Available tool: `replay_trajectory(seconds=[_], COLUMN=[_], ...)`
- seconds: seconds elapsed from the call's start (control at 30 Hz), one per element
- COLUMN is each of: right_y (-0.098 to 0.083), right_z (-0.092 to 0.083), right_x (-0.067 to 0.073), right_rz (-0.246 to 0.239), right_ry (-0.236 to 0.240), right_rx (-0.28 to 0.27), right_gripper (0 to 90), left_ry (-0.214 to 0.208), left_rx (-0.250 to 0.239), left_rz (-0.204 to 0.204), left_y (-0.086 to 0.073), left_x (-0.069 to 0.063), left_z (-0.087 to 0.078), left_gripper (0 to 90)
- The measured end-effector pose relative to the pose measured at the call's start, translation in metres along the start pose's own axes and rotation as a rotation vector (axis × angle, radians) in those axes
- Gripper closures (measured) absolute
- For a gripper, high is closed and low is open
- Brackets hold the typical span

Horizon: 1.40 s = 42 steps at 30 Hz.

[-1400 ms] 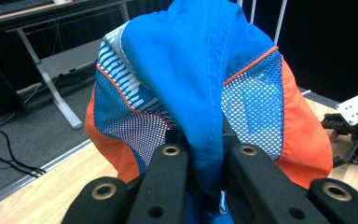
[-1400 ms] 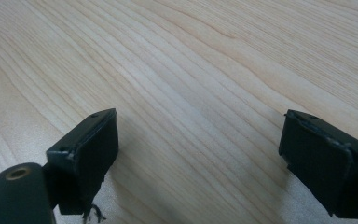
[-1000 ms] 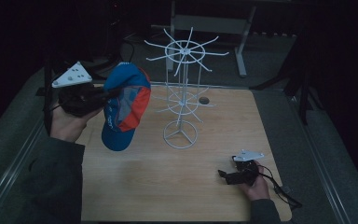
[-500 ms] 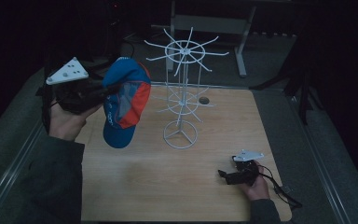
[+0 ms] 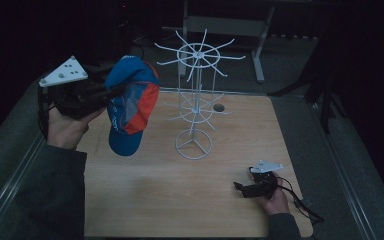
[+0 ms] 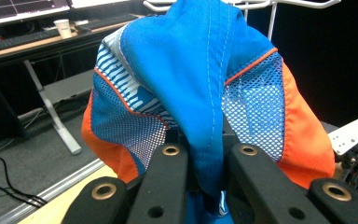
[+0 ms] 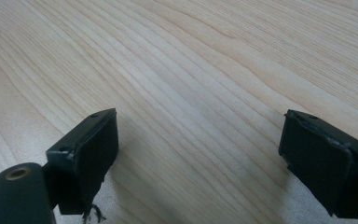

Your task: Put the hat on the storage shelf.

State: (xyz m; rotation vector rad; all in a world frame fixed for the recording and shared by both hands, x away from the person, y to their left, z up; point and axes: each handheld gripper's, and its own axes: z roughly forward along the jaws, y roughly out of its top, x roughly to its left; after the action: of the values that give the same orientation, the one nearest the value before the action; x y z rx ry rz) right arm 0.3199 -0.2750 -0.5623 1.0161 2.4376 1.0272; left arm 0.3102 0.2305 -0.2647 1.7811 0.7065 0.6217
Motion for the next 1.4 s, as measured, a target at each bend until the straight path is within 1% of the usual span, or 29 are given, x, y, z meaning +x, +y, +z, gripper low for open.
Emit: replay_trajectory(seconds=[0.13,0.17,0.23,0.3,0.5,0.57,0.6,0.7,1.07,1.23,1.4], right_y=[0.0,0.0,0.0,0.0,0.0,0.0,0.0,0.0,0.0,0.0,0.0], right_z=[0.0,0.0,0.0,0.0,0.0,0.0,0.0,0.0,0.0,0.0,0.0], right_x=[0.0,0.0,0.0,0.0,0.0,0.0,0.0,0.0,0.0,0.0,0.0], right_rz=[0.0,0.0,0.0,0.0,0.0,0.0,0.0,0.0,0.0,0.0,0.0], right_ry=[0.0,0.0,0.0,0.0,0.0,0.0,0.0,0.0,0.0,0.0,0.0], right_rx=[0.0,0.0,0.0,0.0,0.0,0.0,0.0,0.0,0.0,0.0,0.0], right_gripper=[11.7,11.6,11.6,11.7,11.7,11.7,11.7,11.7,11.7,11.7,11.6], left_ry=[-0.001,-0.008,-0.015,-0.015,-0.017,-0.024,-0.024,-0.04,-0.059,-0.056,-0.071], left_rx=[-0.015,-0.026,-0.034,-0.034,-0.056,-0.071,-0.071,-0.092,-0.137,-0.143,-0.16], left_rz=[-0.003,-0.008,-0.013,-0.01,-0.013,-0.023,-0.023,-0.036,-0.06,-0.055,-0.058], left_y=[0.002,0.002,0.003,0.003,0.005,0.005,0.005,0.006,0.008,0.012,0.015], left_x=[0.001,0.001,0.0,0.0,-0.001,-0.001,-0.001,-0.001,0.002,0.002,0.0], left_z=[-0.001,-0.002,-0.002,-0.003,-0.003,-0.003,-0.003,-0.004,-0.009,-0.011,-0.011], left_gripper=[88.4,88.4,88.5,88.4,88.5,88.4,88.5,88.4,88.5,88.5,88.5])
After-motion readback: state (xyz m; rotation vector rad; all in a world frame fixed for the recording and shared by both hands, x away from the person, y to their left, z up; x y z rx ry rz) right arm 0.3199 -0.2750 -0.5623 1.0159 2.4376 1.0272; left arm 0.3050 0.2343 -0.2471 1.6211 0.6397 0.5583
